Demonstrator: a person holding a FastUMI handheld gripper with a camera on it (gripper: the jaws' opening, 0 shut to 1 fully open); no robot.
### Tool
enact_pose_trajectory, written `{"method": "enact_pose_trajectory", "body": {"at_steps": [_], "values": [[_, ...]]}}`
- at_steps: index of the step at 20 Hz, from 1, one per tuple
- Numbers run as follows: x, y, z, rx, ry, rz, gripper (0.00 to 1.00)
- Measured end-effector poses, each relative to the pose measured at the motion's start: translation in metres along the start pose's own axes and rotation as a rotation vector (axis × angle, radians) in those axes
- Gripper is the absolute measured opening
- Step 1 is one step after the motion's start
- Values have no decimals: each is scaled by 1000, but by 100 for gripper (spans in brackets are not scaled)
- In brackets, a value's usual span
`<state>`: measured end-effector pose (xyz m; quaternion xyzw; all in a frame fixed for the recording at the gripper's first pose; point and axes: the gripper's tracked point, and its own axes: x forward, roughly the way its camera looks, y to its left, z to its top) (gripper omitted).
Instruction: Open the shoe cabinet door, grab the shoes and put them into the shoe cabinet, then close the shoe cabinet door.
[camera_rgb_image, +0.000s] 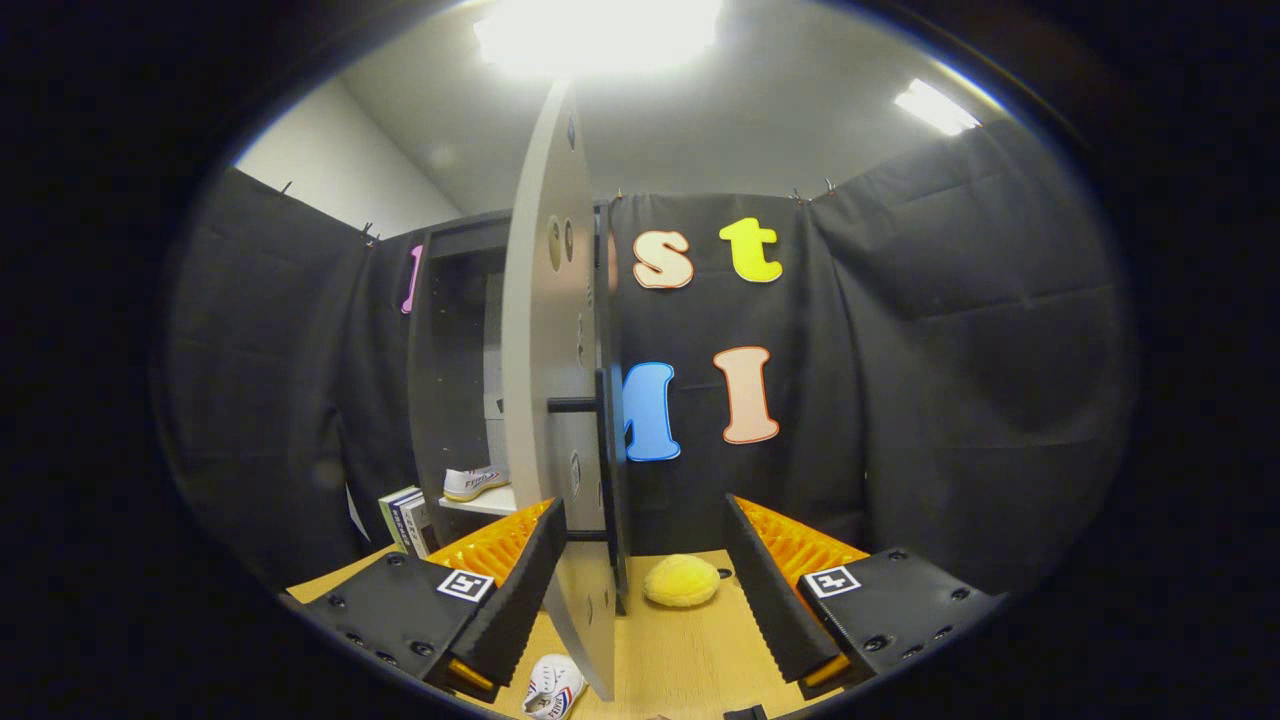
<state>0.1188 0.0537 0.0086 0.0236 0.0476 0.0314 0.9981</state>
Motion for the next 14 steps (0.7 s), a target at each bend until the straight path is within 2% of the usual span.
{"method": "enact_pose_trajectory", "body": {"at_steps": [6, 11, 14], "values": [[-19, 64, -33, -99, 21, 103, 97], [-17, 118, -86, -70, 100, 208, 98], [-9, 139, -120, -47, 164, 231, 99]]}}
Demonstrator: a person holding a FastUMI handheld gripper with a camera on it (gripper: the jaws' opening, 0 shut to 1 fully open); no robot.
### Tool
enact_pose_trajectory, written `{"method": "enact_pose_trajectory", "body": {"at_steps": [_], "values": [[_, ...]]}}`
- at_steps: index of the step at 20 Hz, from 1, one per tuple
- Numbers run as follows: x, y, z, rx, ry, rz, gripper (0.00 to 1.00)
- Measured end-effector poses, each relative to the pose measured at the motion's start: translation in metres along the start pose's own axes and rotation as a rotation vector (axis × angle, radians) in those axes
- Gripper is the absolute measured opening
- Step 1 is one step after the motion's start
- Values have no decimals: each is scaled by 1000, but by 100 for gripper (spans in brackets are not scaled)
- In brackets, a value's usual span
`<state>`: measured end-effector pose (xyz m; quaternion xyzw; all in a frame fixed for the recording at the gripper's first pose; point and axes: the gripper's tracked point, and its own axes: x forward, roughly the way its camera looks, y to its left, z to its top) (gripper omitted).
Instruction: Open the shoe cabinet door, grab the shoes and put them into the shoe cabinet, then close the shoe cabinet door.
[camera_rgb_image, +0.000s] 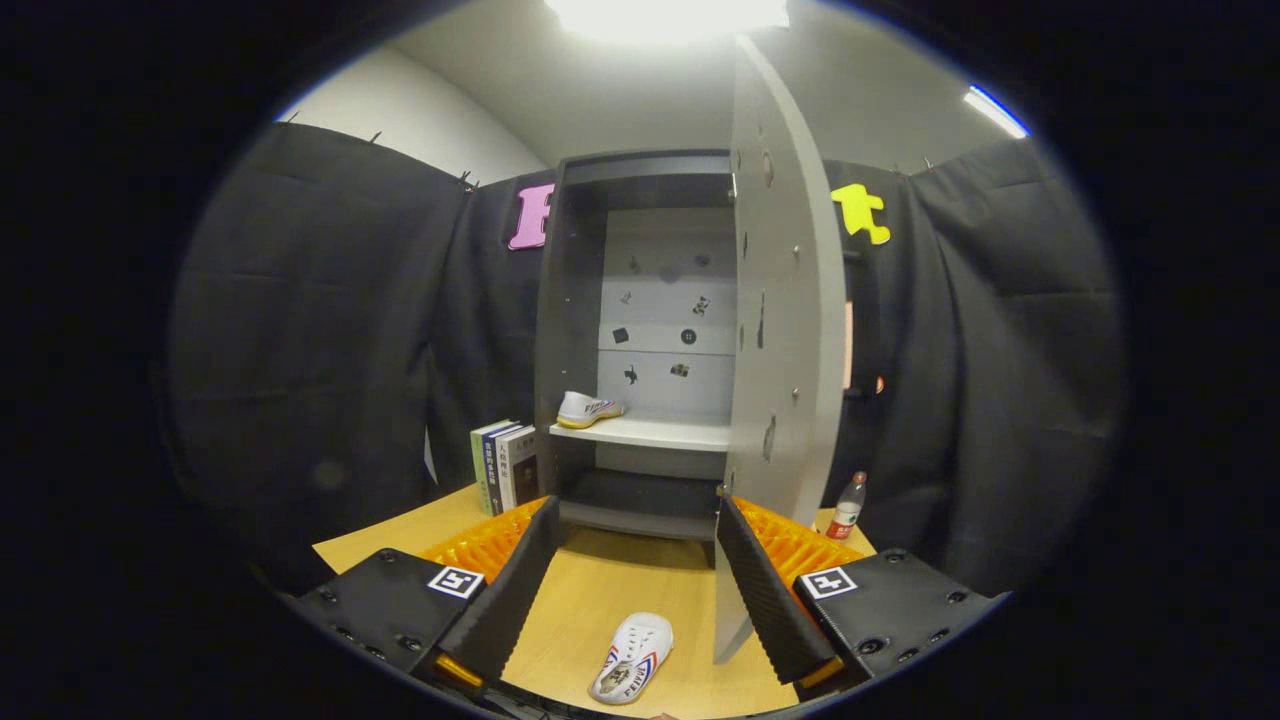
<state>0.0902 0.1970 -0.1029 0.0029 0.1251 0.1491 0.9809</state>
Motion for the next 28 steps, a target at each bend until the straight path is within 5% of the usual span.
{"method": "enact_pose_trajectory", "body": {"at_steps": [14, 28], "values": [[72, 11, -164, 95, 352, -33, 99], [94, 25, -285, 128, 658, -10, 99]]}}
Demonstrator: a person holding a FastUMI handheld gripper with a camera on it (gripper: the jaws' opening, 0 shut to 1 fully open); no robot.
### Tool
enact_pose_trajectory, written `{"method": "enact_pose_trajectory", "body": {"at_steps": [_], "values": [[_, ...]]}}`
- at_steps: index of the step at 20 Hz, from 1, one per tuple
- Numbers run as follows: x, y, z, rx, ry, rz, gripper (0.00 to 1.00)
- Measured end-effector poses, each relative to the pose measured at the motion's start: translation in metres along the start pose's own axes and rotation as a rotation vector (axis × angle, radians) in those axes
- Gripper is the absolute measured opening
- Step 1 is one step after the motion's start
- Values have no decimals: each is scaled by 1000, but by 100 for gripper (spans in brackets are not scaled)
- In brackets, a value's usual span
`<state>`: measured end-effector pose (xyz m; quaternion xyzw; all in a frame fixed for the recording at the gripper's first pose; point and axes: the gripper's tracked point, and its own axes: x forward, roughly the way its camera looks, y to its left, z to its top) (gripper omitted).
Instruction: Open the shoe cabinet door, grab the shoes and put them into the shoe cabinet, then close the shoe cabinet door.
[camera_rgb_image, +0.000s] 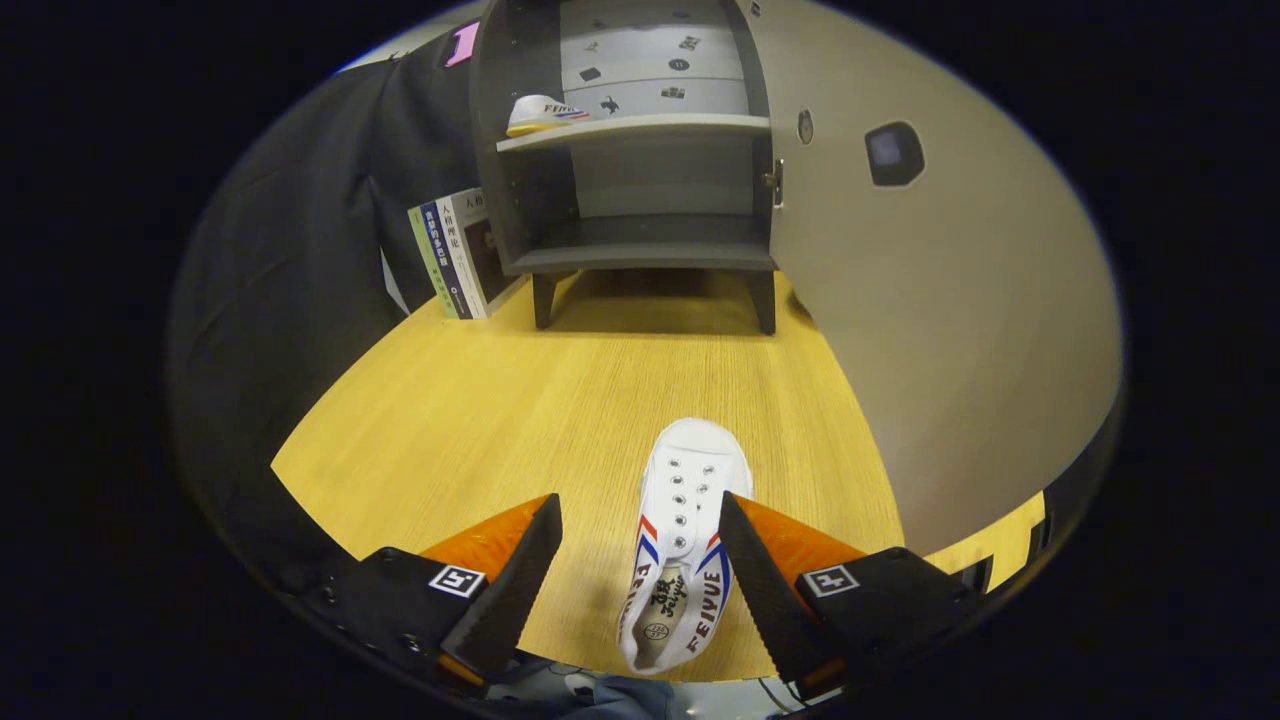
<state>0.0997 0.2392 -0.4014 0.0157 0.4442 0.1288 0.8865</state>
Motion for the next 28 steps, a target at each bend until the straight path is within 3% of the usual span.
{"method": "enact_pose_trajectory", "body": {"at_steps": [2, 8, 11, 14, 15, 21, 22, 23, 28], "values": [[9, 1, -12, 4, 44, 1, 100], [28, 10, -40, 31, 163, 25, 89], [36, 5, -49, 10, 199, -12, 88], [40, -5, -52, -20, 219, -68, 63], [40, -10, -50, -26, 219, -90, 49], [42, -7, -53, -3, 218, -47, 12], [45, -5, -53, 19, 204, -50, 12], [41, -3, -52, 28, 197, -44, 2], [32, -6, -38, 37, 149, -41, 2]]}}
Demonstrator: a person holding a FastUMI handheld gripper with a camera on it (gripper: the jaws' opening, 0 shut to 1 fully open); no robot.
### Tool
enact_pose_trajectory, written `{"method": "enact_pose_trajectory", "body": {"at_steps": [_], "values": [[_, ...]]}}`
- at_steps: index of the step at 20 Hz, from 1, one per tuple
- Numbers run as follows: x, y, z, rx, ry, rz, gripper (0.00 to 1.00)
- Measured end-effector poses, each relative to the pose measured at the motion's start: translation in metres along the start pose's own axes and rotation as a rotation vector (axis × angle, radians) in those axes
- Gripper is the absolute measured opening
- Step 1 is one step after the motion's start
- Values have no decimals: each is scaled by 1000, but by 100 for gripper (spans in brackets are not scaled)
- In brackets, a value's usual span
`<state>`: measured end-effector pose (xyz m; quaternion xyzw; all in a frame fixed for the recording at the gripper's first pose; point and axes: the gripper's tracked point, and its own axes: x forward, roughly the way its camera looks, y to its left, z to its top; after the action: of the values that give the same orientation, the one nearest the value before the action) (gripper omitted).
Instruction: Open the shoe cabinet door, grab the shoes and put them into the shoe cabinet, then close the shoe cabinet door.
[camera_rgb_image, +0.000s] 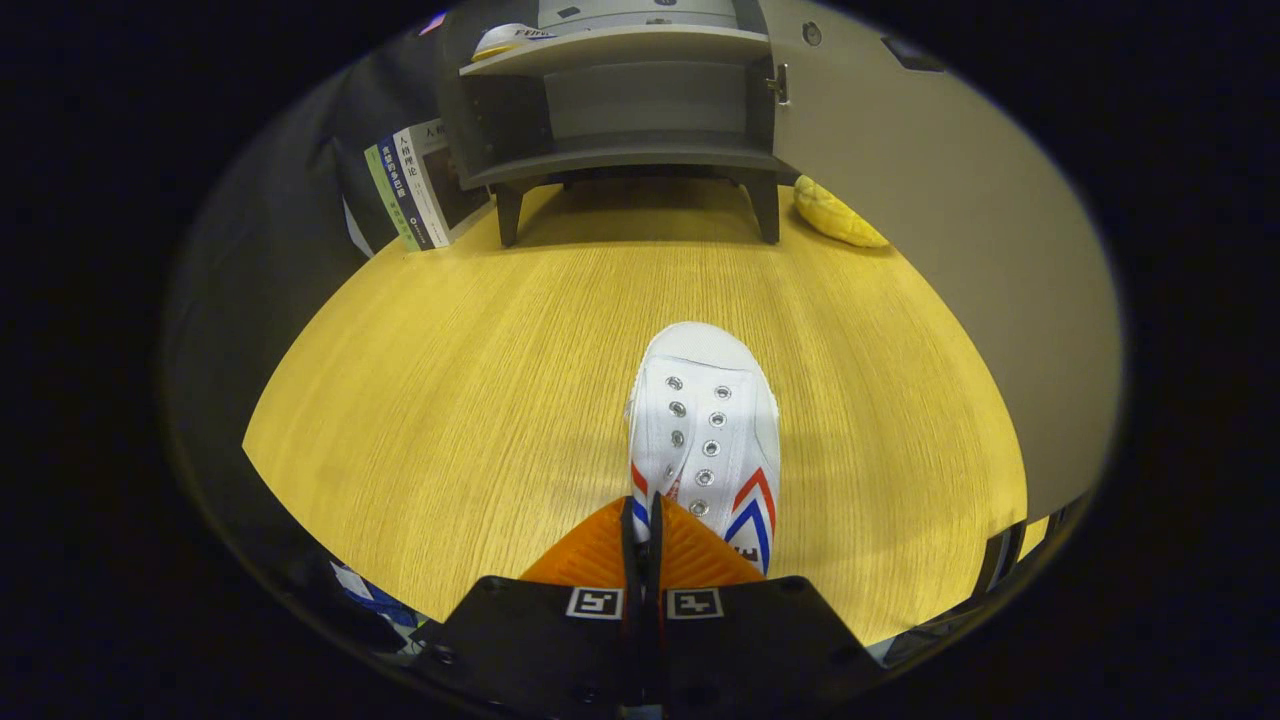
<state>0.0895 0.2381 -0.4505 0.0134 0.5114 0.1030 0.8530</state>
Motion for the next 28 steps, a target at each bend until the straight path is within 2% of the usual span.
{"method": "enact_pose_trajectory", "body": {"at_steps": [6, 12, 22, 28], "values": [[-25, 10, 34, 42, -66, 67, 2], [-49, 30, 87, 69, -148, 134, 2], [-100, 52, 216, 59, -366, 209, 2], [-122, 57, 288, 51, -476, 217, 2]]}}
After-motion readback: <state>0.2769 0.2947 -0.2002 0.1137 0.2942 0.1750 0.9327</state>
